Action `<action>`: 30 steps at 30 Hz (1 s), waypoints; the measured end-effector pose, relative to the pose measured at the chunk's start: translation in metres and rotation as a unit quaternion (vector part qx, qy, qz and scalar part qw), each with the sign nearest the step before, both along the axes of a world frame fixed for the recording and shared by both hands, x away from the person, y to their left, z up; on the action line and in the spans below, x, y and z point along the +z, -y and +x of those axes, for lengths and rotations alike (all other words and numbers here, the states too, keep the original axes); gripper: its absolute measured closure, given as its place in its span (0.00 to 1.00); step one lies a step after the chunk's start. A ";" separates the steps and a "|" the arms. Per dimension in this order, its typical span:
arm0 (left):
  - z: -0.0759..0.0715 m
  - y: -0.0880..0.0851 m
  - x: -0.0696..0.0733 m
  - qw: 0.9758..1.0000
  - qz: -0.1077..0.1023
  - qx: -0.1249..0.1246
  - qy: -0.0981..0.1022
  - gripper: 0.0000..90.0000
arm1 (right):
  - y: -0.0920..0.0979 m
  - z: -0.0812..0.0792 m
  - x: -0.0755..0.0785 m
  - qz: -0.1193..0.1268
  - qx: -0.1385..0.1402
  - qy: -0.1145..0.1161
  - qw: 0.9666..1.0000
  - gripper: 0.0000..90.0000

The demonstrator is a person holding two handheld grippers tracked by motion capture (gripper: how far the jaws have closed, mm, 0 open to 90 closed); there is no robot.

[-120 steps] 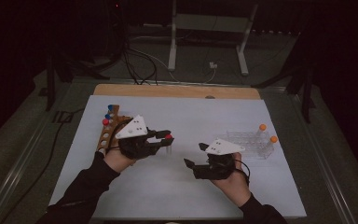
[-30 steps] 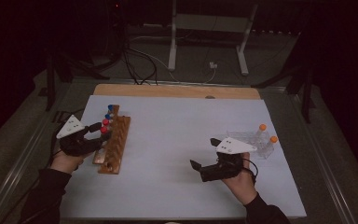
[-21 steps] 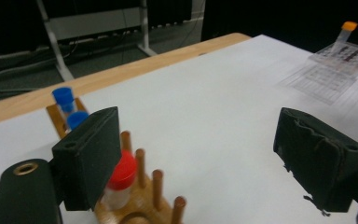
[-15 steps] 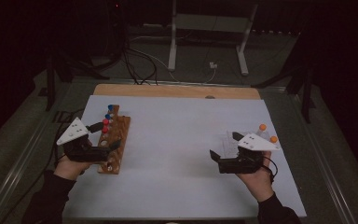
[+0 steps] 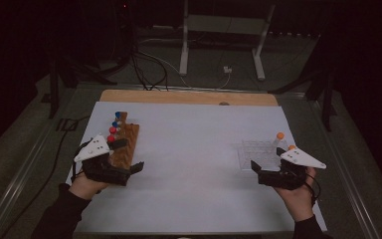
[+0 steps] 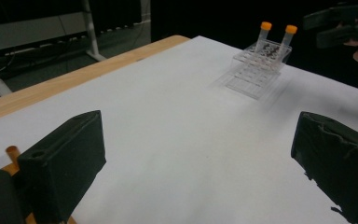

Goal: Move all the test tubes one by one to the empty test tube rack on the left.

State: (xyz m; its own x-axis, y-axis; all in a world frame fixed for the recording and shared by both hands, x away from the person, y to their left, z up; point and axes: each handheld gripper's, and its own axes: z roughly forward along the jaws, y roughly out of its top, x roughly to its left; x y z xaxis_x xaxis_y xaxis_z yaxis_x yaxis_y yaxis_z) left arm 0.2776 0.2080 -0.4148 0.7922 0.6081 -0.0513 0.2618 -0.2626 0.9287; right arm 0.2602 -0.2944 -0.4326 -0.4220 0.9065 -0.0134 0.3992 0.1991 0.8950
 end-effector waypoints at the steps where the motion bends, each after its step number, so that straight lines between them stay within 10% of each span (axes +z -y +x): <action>1: 0.000 0.001 -0.001 1.000 0.001 -0.001 0.000 0.04 | 0.004 0.000 -0.002 0.000 -0.005 -0.002 1.000 0.03; 16: 0.001 0.005 -0.006 1.000 0.004 -0.011 -0.010 0.04 | 0.052 0.002 -0.022 -0.009 -0.110 -0.033 0.993 0.17; 30: 0.002 0.007 -0.008 1.000 0.007 -0.011 -0.010 0.04 | 0.069 0.022 -0.032 -0.014 -0.138 -0.056 0.989 0.61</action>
State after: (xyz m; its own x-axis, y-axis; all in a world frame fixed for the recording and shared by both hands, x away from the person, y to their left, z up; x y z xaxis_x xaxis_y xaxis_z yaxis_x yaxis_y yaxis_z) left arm 0.2801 0.2012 -0.4226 0.8047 0.5907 -0.0594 0.2743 -0.2812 0.9196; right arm 0.2821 -0.3633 -0.4643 -0.1590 0.9872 -0.0076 0.5385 0.0932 0.8375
